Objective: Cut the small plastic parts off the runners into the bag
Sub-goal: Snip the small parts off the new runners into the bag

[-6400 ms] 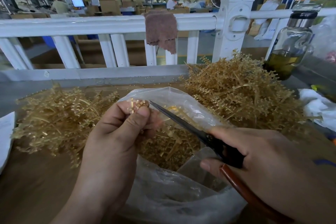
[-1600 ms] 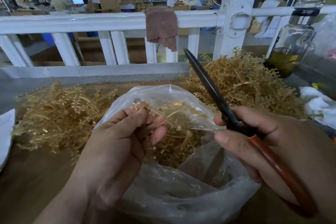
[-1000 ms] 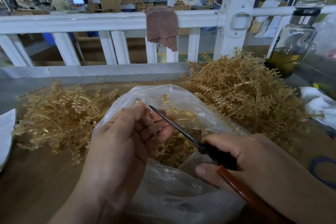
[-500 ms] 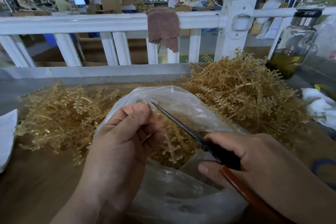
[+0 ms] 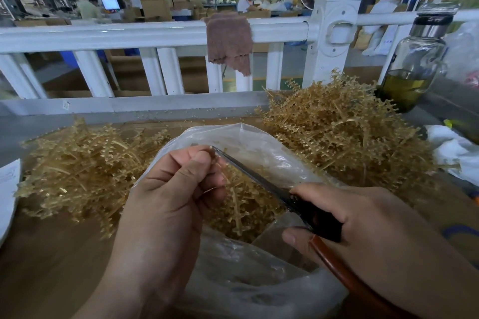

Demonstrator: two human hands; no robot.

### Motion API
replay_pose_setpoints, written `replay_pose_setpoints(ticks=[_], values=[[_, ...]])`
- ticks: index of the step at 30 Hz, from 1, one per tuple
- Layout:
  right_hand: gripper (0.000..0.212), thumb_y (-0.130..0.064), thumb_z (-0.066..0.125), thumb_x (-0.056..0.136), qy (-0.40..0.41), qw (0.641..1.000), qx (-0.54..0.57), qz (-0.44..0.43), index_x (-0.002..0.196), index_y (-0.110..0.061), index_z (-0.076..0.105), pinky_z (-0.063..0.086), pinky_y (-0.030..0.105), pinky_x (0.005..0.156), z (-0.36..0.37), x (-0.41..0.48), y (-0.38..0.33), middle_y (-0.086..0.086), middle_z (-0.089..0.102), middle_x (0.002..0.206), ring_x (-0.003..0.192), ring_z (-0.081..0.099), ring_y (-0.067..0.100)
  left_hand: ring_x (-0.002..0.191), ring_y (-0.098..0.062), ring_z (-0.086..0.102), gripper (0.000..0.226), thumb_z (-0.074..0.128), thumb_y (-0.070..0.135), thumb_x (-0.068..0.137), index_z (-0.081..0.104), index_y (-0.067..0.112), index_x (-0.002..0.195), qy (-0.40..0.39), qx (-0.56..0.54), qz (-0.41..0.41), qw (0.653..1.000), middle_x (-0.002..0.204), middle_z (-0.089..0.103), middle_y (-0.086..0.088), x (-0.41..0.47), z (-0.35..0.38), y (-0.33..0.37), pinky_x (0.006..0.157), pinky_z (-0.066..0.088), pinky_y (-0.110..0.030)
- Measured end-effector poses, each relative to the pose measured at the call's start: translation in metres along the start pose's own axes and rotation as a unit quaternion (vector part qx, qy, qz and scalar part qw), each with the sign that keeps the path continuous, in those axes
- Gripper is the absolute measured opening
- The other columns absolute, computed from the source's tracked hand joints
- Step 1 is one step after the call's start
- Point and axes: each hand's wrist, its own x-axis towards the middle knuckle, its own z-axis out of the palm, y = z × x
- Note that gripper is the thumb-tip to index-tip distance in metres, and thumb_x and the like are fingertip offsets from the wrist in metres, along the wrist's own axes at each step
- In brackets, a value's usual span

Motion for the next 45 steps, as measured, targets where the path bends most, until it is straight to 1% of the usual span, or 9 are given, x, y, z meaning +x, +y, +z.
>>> replay_pose_setpoints(ticks=[6, 9, 13, 16, 19, 27, 32, 39, 45], values=[[0.063, -0.08, 0.035, 0.063, 0.011, 1.0, -0.013, 0.005, 0.117, -0.05, 0.044, 0.047, 0.02, 0.078, 0.001, 0.0007, -0.0024, -0.028, 0.063, 0.096, 0.089, 0.059, -0.003, 0.06, -0.009, 0.061, 0.011, 0.066, 0.025, 0.075, 0.074, 0.022, 0.069, 0.002, -0.005, -0.001, 1.0, 0.071, 0.065, -0.002, 0.0001, -0.0008, 0.0003, 0.054, 0.053, -0.02], [0.062, -0.08, 0.037, 0.064, 0.015, 1.0, -0.015, 0.003, 0.116, -0.048, 0.047, 0.047, 0.017, 0.077, 0.001, 0.0005, -0.0029, -0.031, 0.061, 0.098, 0.088, 0.059, -0.005, 0.062, -0.011, 0.06, 0.009, 0.066, 0.023, 0.076, 0.073, 0.019, 0.073, -0.005, -0.012, -0.001, 1.0, 0.071, 0.064, -0.004, 0.0002, -0.001, 0.001, 0.054, 0.052, -0.021], [0.056, -0.077, 0.041, 0.067, 0.034, 0.999, -0.031, 0.0, 0.112, -0.045, 0.052, 0.047, 0.014, 0.078, 0.0018, -0.0004, -0.0031, -0.027, 0.064, 0.089, 0.086, 0.059, -0.004, 0.062, -0.011, 0.061, 0.01, 0.067, 0.026, 0.073, 0.072, 0.021, 0.066, -0.009, 0.005, 0.007, 1.0, 0.071, 0.064, -0.004, -0.0009, -0.0006, 0.001, 0.055, 0.053, -0.02], [0.051, -0.075, 0.042, 0.07, 0.047, 0.998, -0.04, -0.004, 0.109, -0.045, 0.053, 0.05, 0.016, 0.063, 0.0017, -0.0013, -0.0037, -0.025, 0.065, 0.079, 0.08, 0.06, -0.003, 0.064, -0.013, 0.062, 0.011, 0.07, 0.032, 0.07, 0.071, 0.022, 0.065, -0.01, 0.025, 0.012, 1.0, 0.074, 0.064, -0.007, -0.0014, -0.0007, 0.0004, 0.056, 0.053, -0.021], [0.046, -0.073, 0.043, 0.071, 0.052, 0.998, -0.046, -0.004, 0.104, -0.044, 0.055, 0.044, 0.013, 0.05, 0.0021, -0.0017, -0.0039, -0.024, 0.062, 0.072, 0.074, 0.059, 0.0, 0.066, -0.013, 0.062, 0.012, 0.07, 0.032, 0.072, 0.072, 0.021, 0.067, -0.01, 0.037, 0.016, 0.999, 0.074, 0.065, -0.007, -0.0015, -0.001, -0.0013, 0.057, 0.053, -0.022], [0.045, -0.074, 0.037, 0.074, 0.034, 0.998, -0.052, -0.022, 0.092, -0.039, 0.06, 0.041, 0.014, 0.049, 0.0013, -0.0005, -0.0026, -0.023, 0.057, 0.064, 0.068, 0.058, 0.0, 0.067, -0.014, 0.064, 0.013, 0.076, 0.031, 0.074, 0.072, 0.022, 0.065, -0.011, 0.05, 0.024, 0.998, 0.073, 0.067, -0.007, -0.0028, -0.0005, -0.0034, 0.06, 0.054, -0.023], [0.045, -0.069, 0.044, 0.075, 0.067, 0.996, -0.052, -0.042, 0.089, -0.034, 0.068, 0.046, 0.015, 0.048, 0.0026, -0.0009, -0.0022, -0.021, 0.062, 0.064, 0.058, 0.059, 0.0, 0.067, -0.014, 0.064, 0.015, 0.077, 0.033, 0.074, 0.072, 0.021, 0.066, -0.015, 0.053, 0.022, 0.998, 0.074, 0.067, -0.008, -0.0031, -0.0008, -0.0027, 0.06, 0.054, -0.024], [0.032, -0.067, 0.041, 0.077, 0.049, 0.996, -0.055, -0.05, 0.074, -0.037, 0.052, 0.034, 0.016, 0.045, 0.0002, -0.0018, -0.0023, -0.022, 0.042, 0.053, 0.054, 0.05, -0.002, 0.068, -0.015, 0.063, 0.014, 0.071, 0.034, 0.07, 0.074, 0.02, 0.067, -0.009, 0.051, 0.016, 0.999, 0.075, 0.067, -0.009, -0.0043, -0.0003, -0.0033, 0.06, 0.054, -0.024], [0.037, -0.067, 0.04, 0.075, 0.042, 0.997, -0.041, -0.047, 0.075, -0.034, 0.056, 0.039, 0.016, 0.052, -0.0011, -0.0025, -0.0007, -0.02, 0.045, 0.055, 0.056, 0.051, 0.001, 0.066, -0.014, 0.063, 0.014, 0.072, 0.033, 0.068, 0.074, 0.02, 0.067, -0.01, 0.04, 0.009, 0.999, 0.074, 0.067, -0.008, -0.0034, 0.0009, -0.0043, 0.058, 0.054, -0.023]])
